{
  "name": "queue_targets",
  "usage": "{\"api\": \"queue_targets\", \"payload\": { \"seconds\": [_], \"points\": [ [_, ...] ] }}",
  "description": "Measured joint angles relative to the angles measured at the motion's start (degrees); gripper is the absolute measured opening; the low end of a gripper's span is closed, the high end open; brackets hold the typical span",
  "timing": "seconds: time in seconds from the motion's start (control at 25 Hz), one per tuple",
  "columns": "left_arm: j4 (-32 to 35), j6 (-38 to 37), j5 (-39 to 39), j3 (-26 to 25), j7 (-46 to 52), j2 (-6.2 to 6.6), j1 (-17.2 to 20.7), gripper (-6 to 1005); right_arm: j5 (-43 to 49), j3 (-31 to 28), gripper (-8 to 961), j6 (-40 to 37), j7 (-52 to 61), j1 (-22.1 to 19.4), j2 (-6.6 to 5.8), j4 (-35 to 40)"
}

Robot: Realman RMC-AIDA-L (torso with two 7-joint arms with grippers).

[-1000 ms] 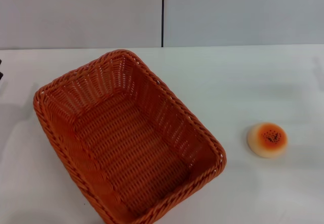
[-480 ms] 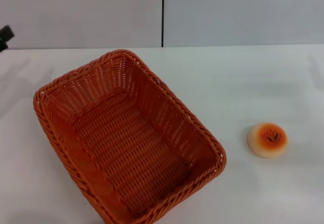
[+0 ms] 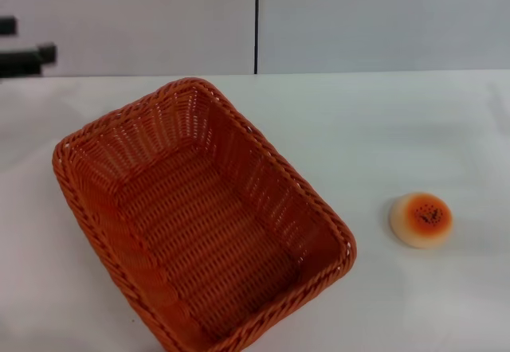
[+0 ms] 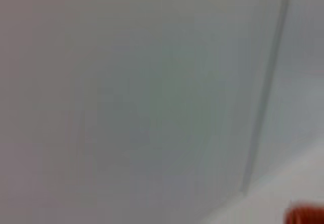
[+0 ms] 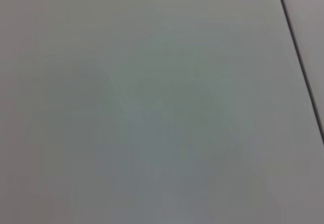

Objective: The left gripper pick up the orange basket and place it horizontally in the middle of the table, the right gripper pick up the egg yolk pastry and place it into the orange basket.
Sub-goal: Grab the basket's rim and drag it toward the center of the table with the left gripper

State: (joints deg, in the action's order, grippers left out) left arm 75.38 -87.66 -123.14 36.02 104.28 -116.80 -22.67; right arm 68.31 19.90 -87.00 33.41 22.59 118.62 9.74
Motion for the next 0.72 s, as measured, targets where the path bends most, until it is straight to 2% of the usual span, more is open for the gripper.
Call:
{"api": "queue_targets", "payload": {
  "seconds": [0.12,0.24,0.4,0.56,0.72],
  "points": [
    [1.8,-2.6,-10.6,4.7,4.6,0.08,-3.8,801,0.0,0.0,552,0.6,2.8,0.1,-0.01,1.5],
    [3.2,-4.9,-18.5,6.4,5.7,-0.73,-6.6,801,-0.1,0.1,552,2.2,5.7,0.6,-0.03,3.2],
    [5.5,-9.0,-20.8,7.2,7.0,-1.08,-8.9,801,-0.2,0.0,553,2.9,6.3,1.3,-0.04,3.6],
    [5.8,-9.3,-21.3,7.9,7.6,-1.10,-9.4,801,-0.2,-0.1,553,3.0,6.3,1.9,0.06,3.4],
    [5.3,-9.4,-21.4,11.2,9.8,-1.28,-9.6,801,-0.3,-0.4,553,3.0,6.3,2.1,0.08,3.2]
  ]
}}
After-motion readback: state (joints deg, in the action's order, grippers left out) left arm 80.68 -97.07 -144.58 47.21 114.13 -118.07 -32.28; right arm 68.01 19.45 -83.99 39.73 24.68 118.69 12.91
